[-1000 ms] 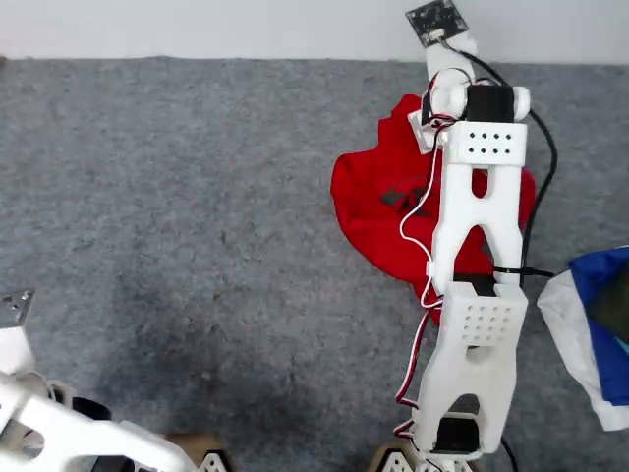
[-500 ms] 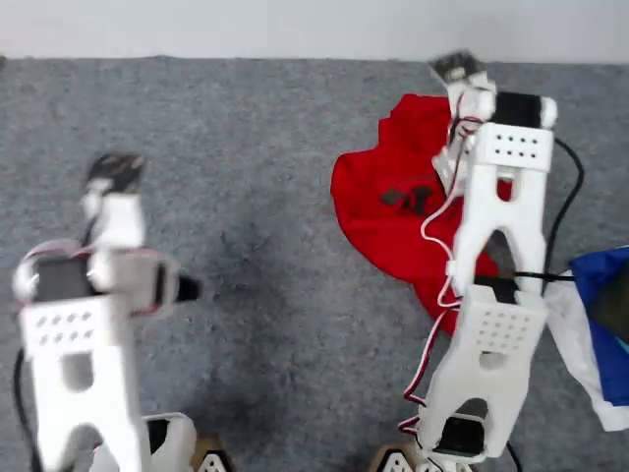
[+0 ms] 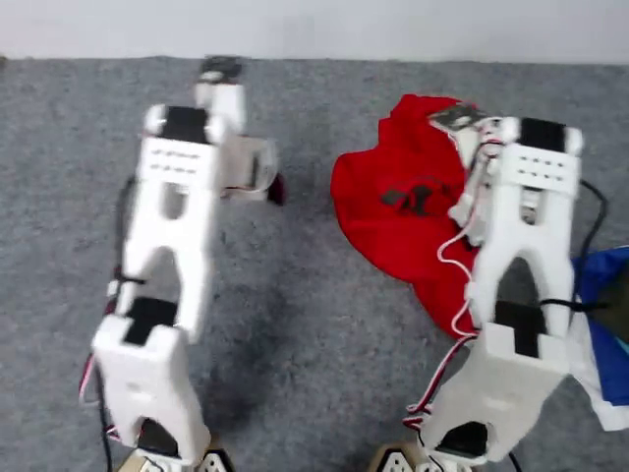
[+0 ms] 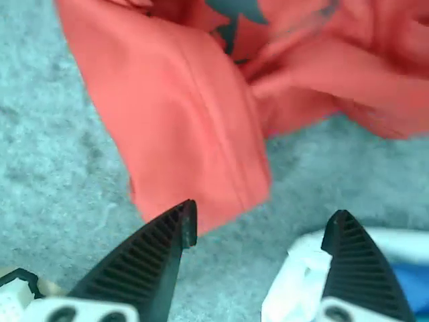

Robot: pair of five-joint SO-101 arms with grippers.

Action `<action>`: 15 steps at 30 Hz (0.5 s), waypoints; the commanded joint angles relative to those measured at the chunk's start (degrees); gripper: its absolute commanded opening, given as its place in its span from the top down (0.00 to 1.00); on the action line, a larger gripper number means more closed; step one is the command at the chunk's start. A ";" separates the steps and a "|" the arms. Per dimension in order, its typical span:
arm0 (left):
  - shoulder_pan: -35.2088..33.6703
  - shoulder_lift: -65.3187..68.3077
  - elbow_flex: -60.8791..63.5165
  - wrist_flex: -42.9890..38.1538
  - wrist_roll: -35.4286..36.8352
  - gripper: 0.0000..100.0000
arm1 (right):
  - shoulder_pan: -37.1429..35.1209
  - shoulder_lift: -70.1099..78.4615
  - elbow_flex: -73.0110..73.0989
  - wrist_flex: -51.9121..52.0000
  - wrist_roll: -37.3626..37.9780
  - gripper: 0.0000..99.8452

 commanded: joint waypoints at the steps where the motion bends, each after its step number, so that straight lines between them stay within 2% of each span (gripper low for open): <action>1: 8.44 7.74 -16.04 0.00 -1.67 0.72 | 4.70 -3.65 0.09 2.07 0.53 0.69; 7: 12.57 20.31 -31.25 -1.93 -5.36 0.72 | 12.97 -3.30 0.35 2.15 0.53 0.69; 15: 16.79 33.49 -45.14 -1.85 -5.01 0.72 | 20.44 -3.30 0.35 2.15 0.79 0.69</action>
